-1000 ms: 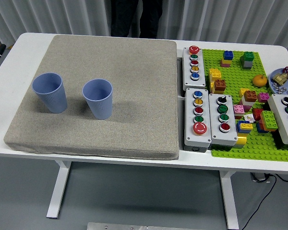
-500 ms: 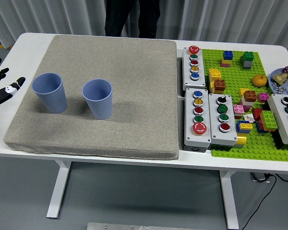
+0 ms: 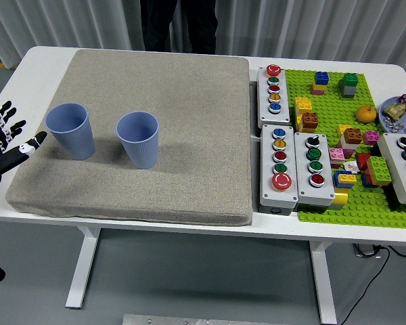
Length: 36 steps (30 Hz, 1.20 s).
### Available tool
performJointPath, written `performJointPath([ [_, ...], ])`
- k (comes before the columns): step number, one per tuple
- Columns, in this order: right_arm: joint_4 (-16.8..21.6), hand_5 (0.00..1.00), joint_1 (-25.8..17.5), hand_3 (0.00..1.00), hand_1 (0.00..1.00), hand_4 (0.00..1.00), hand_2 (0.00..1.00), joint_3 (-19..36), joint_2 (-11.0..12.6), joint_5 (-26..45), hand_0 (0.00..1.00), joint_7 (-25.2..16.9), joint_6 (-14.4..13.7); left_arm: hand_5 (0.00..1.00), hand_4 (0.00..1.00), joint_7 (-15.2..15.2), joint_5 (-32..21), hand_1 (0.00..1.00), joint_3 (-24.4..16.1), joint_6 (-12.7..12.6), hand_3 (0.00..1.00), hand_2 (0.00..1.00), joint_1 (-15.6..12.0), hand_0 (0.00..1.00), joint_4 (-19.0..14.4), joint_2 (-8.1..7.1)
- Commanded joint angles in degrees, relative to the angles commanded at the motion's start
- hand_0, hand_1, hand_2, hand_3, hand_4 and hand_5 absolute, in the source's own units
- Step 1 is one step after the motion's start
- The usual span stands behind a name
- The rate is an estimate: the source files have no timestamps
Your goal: Pick cup pour cup place
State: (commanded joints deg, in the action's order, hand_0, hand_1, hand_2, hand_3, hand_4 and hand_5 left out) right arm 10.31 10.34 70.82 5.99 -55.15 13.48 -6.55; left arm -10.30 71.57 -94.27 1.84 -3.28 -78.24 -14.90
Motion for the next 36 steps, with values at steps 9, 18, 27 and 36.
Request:
performJointPath([
  [9, 0.0, 0.445, 0.4, 0.646, 0.71, 0.208, 0.733, -0.4, -0.1, 0.5, 0.742, 0.1, 0.0, 0.197, 0.833, -1.2, -1.0, 0.868, 2.2, -1.3, 0.998, 0.998, 1.0, 0.872, 2.8, 1.68],
  [18, 0.0, 0.448, 0.6, 0.646, 0.71, 0.208, 0.733, -0.4, -0.1, 0.6, 0.742, 0.2, 0.1, 0.203, 0.834, -1.6, -1.1, 0.869, 2.7, -0.5, 0.998, 0.998, 0.4, 0.874, 1.9, 1.81],
  [27, 0.0, 0.452, 0.7, 0.644, 0.709, 0.204, 0.732, -0.6, -0.1, 0.7, 0.742, 0.2, 0.1, 0.207, 0.831, -1.6, -1.2, 0.87, 3.8, -0.2, 0.998, 0.998, 0.1, 0.874, 1.8, 2.15],
  [36, 0.0, 0.452, 0.7, 0.644, 0.709, 0.202, 0.733, -1.0, 0.0, 1.3, 0.742, 0.1, 0.1, 0.206, 0.828, -1.5, -0.5, 0.871, 4.7, -0.4, 0.998, 0.998, 0.3, 0.875, 2.0, 2.25],
])
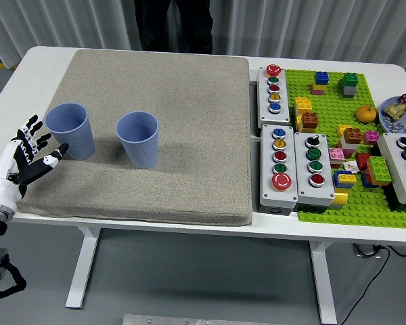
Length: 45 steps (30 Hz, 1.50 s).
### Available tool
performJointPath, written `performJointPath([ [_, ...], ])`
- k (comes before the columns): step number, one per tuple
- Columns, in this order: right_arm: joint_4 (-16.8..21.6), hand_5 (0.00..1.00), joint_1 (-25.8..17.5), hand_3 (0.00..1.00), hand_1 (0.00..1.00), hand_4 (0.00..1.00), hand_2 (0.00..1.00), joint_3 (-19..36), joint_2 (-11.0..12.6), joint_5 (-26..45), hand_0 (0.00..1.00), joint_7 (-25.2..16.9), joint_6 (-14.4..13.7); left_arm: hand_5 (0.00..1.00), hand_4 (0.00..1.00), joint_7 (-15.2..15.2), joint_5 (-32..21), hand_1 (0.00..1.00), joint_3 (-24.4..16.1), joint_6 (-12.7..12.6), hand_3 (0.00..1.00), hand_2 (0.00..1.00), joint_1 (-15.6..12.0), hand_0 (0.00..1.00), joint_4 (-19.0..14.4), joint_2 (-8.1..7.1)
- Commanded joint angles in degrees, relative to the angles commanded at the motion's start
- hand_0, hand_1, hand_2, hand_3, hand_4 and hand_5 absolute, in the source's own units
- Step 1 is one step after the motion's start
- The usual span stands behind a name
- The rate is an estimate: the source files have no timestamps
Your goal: Pick cup pour cup place
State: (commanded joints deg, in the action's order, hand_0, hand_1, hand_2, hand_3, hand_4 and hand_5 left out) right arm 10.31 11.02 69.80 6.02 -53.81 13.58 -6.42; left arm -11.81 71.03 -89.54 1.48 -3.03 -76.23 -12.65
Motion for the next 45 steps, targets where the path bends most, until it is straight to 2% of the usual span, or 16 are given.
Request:
performJointPath([
  [30, 0.0, 0.45, -0.1, 0.644, 0.708, 0.204, 0.73, -0.7, 0.0, 1.2, 0.742, -0.3, -0.1, 0.218, 0.819, -0.1, 1.3, 0.868, 2.7, -1.2, 0.998, 0.998, 3.7, 0.873, 3.1, 0.5],
  [31, 0.0, 0.448, -0.2, 0.644, 0.708, 0.205, 0.73, -0.8, 0.0, 1.3, 0.742, -0.3, -0.1, 0.258, 0.845, -0.1, 1.2, 0.868, 2.8, -1.1, 0.998, 0.998, 3.8, 0.872, 3.3, 0.57],
  [45, 0.0, 0.442, -0.3, 0.644, 0.708, 0.207, 0.73, -0.6, -0.1, 1.1, 0.742, -0.3, -0.1, 0.273, 0.851, -0.2, 1.0, 0.868, 3.1, -0.9, 0.998, 0.998, 5.0, 0.873, 4.2, 0.59],
])
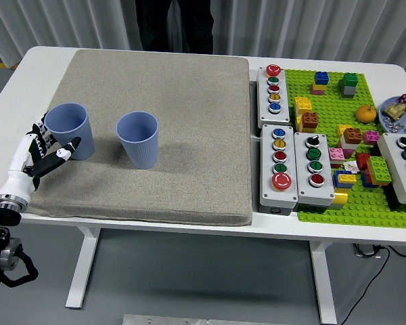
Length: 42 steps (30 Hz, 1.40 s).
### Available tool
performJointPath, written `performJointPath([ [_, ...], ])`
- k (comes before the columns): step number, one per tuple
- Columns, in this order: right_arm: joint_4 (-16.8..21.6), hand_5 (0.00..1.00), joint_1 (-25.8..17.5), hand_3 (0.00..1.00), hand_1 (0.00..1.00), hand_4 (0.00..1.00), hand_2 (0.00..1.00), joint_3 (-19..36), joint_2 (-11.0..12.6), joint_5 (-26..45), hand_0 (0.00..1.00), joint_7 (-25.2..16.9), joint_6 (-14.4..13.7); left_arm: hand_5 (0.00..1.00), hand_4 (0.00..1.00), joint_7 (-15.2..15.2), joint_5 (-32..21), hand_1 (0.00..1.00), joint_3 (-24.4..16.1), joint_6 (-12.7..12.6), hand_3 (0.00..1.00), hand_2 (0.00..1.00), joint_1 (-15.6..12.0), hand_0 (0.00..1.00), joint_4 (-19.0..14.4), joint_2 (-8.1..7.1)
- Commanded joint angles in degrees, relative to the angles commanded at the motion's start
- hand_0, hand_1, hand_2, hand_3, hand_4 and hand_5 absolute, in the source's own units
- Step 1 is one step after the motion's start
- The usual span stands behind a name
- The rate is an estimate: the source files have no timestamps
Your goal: Pick cup pour cup place
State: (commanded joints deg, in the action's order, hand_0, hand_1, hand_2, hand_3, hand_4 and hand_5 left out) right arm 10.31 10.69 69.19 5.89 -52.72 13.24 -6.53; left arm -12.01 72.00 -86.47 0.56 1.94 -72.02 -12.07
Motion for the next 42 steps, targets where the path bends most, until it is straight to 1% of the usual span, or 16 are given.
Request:
performJointPath([
  [16, 0.0, 0.435, 0.2, 0.645, 0.708, 0.209, 0.729, 0.0, 0.0, 0.1, 0.741, -0.1, 0.0, 0.279, 0.853, 0.2, 0.6, 0.868, 1.0, -0.1, 0.998, 0.998, 0.3, 0.873, 0.0, 0.12],
  [24, 0.0, 0.434, 0.4, 0.644, 0.708, 0.21, 0.729, -0.2, 0.1, 0.4, 0.741, -0.2, -0.1, 0.265, 0.847, 0.4, 0.8, 0.868, 1.4, -0.1, 0.998, 0.998, 1.6, 0.873, 0.4, -0.19],
  [32, 0.0, 0.433, 0.7, 0.645, 0.708, 0.21, 0.729, -0.5, 0.3, 0.6, 0.741, -0.2, 0.0, 0.266, 0.846, 0.5, 1.5, 0.869, 1.6, -0.1, 0.998, 0.998, 2.8, 0.874, 1.1, -0.2],
  [39, 0.0, 0.433, 0.8, 0.645, 0.708, 0.21, 0.728, -0.5, 0.2, 0.6, 0.741, -0.2, 0.0, 0.269, 0.847, 0.6, 1.4, 0.869, 1.9, -0.1, 0.998, 0.998, 2.8, 0.874, 1.5, -0.04],
  [40, 0.0, 0.432, 0.8, 0.644, 0.709, 0.21, 0.73, -0.5, 0.2, 0.6, 0.741, -0.2, 0.0, 0.247, 0.834, 0.6, 1.4, 0.87, 1.9, -0.1, 0.998, 0.998, 2.9, 0.874, 1.5, -0.04],
  [42, 0.0, 0.432, 0.8, 0.644, 0.709, 0.21, 0.73, -0.6, 0.2, 0.7, 0.741, -0.2, 0.0, 0.247, 0.834, 0.6, 1.3, 0.87, 2.0, -0.1, 0.998, 0.998, 3.0, 0.874, 1.9, 0.03],
])
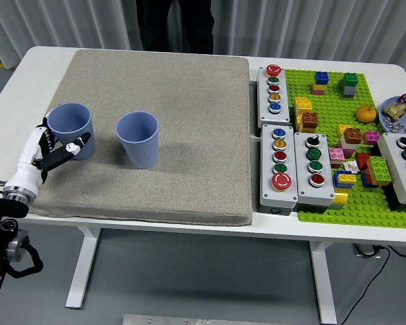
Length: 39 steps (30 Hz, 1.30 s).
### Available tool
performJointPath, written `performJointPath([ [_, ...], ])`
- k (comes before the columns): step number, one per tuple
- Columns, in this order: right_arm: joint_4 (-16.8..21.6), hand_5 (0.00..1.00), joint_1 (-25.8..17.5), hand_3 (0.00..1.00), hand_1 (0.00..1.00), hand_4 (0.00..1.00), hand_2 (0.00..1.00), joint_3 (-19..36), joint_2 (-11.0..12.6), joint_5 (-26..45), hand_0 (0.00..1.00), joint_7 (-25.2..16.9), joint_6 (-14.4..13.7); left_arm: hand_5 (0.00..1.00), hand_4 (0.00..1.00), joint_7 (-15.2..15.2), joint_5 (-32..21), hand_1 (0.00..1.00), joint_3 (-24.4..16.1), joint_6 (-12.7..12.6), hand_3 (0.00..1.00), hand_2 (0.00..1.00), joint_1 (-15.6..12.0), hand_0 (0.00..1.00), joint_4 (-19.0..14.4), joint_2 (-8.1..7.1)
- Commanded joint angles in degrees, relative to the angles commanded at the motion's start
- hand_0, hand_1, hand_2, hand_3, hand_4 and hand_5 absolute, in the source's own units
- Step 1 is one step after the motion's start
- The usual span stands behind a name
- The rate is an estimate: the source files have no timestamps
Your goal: Pick cup pour cup place
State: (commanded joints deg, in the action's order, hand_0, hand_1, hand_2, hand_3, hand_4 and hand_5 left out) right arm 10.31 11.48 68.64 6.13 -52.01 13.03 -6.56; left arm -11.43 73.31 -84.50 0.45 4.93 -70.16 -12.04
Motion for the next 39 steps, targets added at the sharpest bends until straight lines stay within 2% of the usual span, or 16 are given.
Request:
performJointPath([
  [27, 0.0, 0.437, -0.2, 0.644, 0.711, 0.211, 0.732, -0.1, -0.1, 0.0, 0.741, -0.1, 0.0, 0.22, 0.813, 0.2, 0.2, 0.865, 0.1, -0.7, 0.998, 0.998, 0.9, 0.869, 1.2, 0.18],
  [28, 0.0, 0.437, -0.2, 0.644, 0.711, 0.212, 0.732, 0.0, -0.1, -0.1, 0.741, -0.1, 0.0, 0.216, 0.807, 0.2, 0.2, 0.844, 0.2, -0.8, 0.998, 0.998, 0.9, 0.841, 1.1, 0.21],
  [33, 0.0, 0.437, -0.2, 0.644, 0.711, 0.212, 0.732, 0.0, -0.1, -0.2, 0.741, -0.1, 0.0, 0.216, 0.807, 0.2, 0.5, 0.844, 0.5, -1.2, 0.998, 0.998, 0.9, 0.841, 1.0, 0.25],
  [34, 0.0, 0.439, -0.2, 0.644, 0.712, 0.212, 0.732, 0.0, -0.1, -0.1, 0.741, -0.1, 0.0, 0.213, 0.804, 0.2, 0.6, 0.82, 0.6, -1.2, 0.998, 0.998, 0.9, 0.806, 1.0, 0.25],
  [39, 0.0, 0.439, -0.1, 0.644, 0.712, 0.212, 0.732, 0.0, -0.1, -0.1, 0.741, 0.0, 0.0, 0.213, 0.804, 0.2, 0.8, 0.82, 0.7, -1.3, 0.998, 0.998, 1.1, 0.806, 0.9, 0.24],
])
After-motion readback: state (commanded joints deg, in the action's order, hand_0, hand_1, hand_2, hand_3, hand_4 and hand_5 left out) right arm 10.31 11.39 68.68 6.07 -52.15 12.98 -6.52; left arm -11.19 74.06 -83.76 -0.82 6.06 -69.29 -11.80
